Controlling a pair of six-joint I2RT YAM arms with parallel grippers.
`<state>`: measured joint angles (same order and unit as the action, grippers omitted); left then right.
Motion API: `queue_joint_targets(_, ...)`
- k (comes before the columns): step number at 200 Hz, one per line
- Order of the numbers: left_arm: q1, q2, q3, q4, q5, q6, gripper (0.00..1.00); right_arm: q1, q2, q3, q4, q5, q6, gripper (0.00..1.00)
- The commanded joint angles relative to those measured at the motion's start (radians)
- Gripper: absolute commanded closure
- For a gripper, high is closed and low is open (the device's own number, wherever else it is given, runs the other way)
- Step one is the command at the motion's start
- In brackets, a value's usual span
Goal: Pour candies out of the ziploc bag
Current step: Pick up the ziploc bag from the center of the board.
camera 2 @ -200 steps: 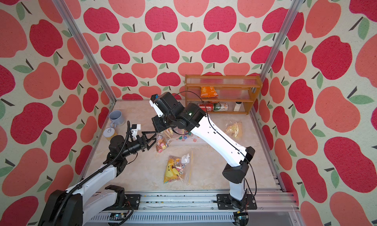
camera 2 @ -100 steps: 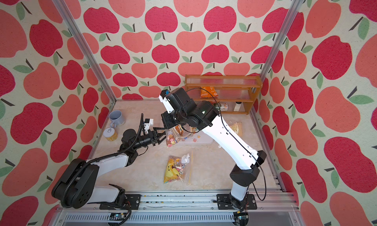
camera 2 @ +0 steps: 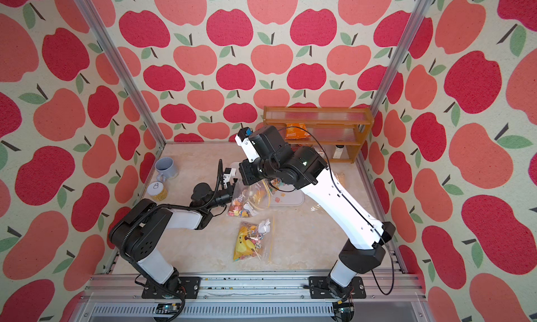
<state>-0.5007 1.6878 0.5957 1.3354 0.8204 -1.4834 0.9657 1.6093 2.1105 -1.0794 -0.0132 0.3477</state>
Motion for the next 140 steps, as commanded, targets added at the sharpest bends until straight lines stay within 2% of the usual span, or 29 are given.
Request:
queue_joint_targets(1, 0.008, -0.042, 0.010, 0.073, 0.021, -0.024, 0.06, -0.050, -0.085, -0.016, 0.049, -0.028, -0.037, 1.00)
queue_joint_targets(22, 0.023, -0.064, 0.008, 0.071, 0.048, -0.040, 0.00, -0.104, -0.101, 0.002, 0.012, -0.070, -0.057, 1.00)
queue_joint_targets(67, -0.007, -0.038, 0.032, 0.072, 0.063, -0.068, 0.01, -0.186, -0.048, 0.067, 0.004, -0.194, -0.080, 1.00)
queue_joint_targets(111, 0.001, -0.076, 0.011, 0.073, 0.034, -0.051, 0.01, -0.177, 0.102, 0.198, 0.013, -0.322, -0.057, 1.00)
queue_joint_targets(140, 0.012, -0.080, 0.006, 0.073, 0.020, -0.054, 0.01, -0.141, 0.156, 0.269, 0.004, -0.344, -0.059, 1.00)
